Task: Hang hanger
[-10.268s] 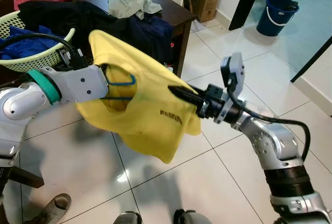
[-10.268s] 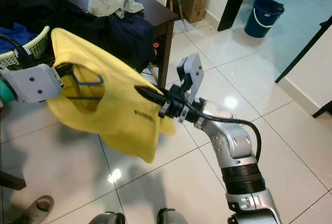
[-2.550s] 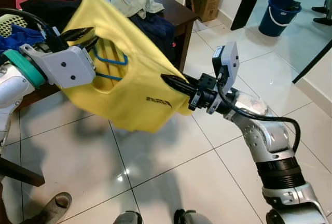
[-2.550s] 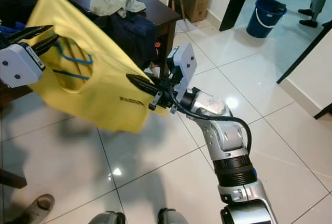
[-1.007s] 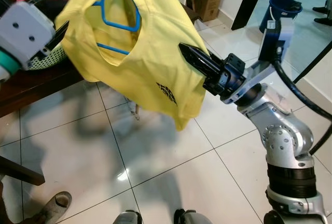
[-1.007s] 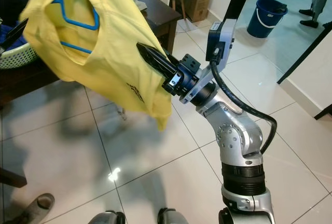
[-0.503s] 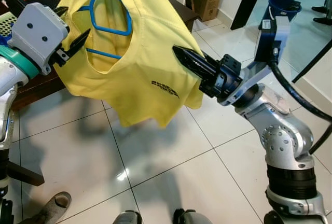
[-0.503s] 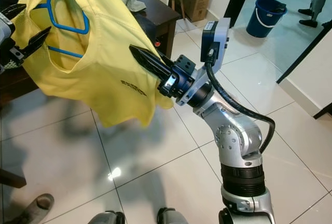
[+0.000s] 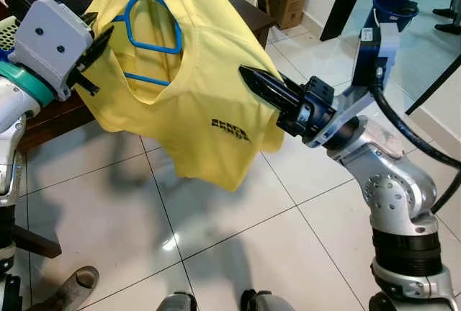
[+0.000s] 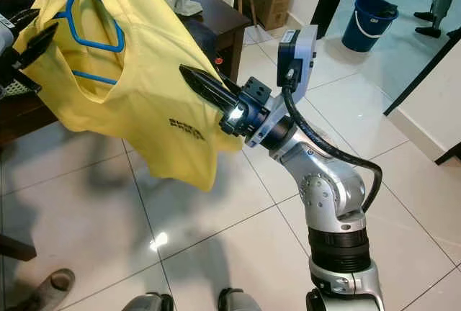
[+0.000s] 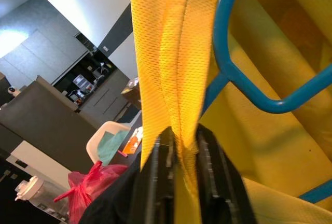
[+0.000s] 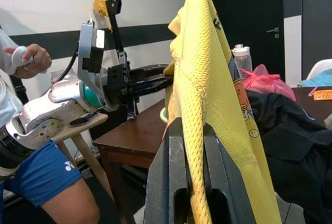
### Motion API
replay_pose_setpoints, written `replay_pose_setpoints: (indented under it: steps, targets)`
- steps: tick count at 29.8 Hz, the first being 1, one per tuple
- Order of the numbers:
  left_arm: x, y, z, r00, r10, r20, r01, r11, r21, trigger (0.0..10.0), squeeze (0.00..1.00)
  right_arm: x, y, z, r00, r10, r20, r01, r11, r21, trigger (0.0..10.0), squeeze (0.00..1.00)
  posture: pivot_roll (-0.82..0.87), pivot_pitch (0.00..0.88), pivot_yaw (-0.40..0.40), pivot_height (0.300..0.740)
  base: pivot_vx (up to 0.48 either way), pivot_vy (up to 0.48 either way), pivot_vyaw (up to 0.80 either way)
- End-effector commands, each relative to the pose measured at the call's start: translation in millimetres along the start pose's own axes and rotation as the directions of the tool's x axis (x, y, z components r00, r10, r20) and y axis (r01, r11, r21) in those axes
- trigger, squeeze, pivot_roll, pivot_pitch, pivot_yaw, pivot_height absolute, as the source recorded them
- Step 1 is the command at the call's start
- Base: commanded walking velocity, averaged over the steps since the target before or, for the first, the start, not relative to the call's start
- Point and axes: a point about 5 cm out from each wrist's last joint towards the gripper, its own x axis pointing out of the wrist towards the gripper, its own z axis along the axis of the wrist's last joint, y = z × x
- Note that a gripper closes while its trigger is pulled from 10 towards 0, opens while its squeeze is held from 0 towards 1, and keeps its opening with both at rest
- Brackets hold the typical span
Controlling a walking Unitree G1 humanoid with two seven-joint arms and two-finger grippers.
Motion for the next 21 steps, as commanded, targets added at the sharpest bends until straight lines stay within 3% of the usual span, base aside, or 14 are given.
replay_pose_setpoints:
  steps: [1, 11, 14, 15, 17, 18, 21]
  targets:
    - [-3.2, 1.5, 3.8, 1.000, -0.011, 0.009, 0.011, 1.000, 0.009, 0.0, 0.00, 4.2, 2.2, 2.1, 1.000, 0.026, 0.004, -0.026, 0.999, -0.026, 10.0, 0.00, 0.11, 0.098, 0.044, 0.740, 0.000, 0.000, 0.00]
    - [-4.6, 3.7, 16.8, 0.999, -0.027, 0.047, 0.027, 0.999, 0.017, 0.0, 0.00, 3.4, -2.4, -5.8, 0.999, 0.000, -0.035, -0.002, 0.999, -0.041, 10.0, 0.00, 0.11, 0.092, 0.042, 0.740, 0.000, 0.000, 0.00]
    - [-2.1, 2.8, 29.2, 0.993, -0.069, 0.097, 0.071, 0.997, -0.020, 0.0, 0.00, 3.4, -5.1, -15.1, 0.995, -0.022, -0.097, 0.013, 0.995, -0.098, 10.0, 0.00, 0.11, 0.088, 0.041, 0.740, 0.000, 0.000, 0.00]
    - [-1.1, 1.7, 35.1, 0.989, -0.088, 0.116, 0.092, 0.995, -0.026, 3.7, 0.00, 4.0, -5.7, -18.5, 0.993, -0.030, -0.112, 0.017, 0.994, -0.111, 10.0, 0.00, 0.11, 0.086, 0.043, 0.740, 0.000, 0.000, 0.00]
    - [-1.1, 1.7, 35.1, 0.989, -0.088, 0.116, 0.092, 0.995, -0.026, 3.7, 0.00, 4.0, -5.7, -18.5, 0.993, -0.030, -0.112, 0.017, 0.994, -0.111, 10.0, 0.00, 0.11, 0.086, 0.043, 0.740, 0.000, 0.000, 0.00]
    - [-0.5, 0.8, 38.8, 0.986, -0.102, 0.128, 0.107, 0.994, -0.029, 10.0, 0.00, 4.9, -5.6, -20.5, 0.992, -0.033, -0.118, 0.019, 0.993, -0.118, 10.0, 0.00, 0.11, 0.084, 0.045, 0.740, 0.000, 0.000, 0.00]
    - [-0.6, 0.4, 35.3, 0.989, -0.098, 0.108, 0.099, 0.995, -0.005, 10.0, 0.00, 6.6, -5.3, -19.4, 0.994, -0.036, -0.100, 0.025, 0.993, -0.114, 10.0, 0.00, 0.11, 0.081, 0.047, 0.740, 0.000, 0.000, 0.00]
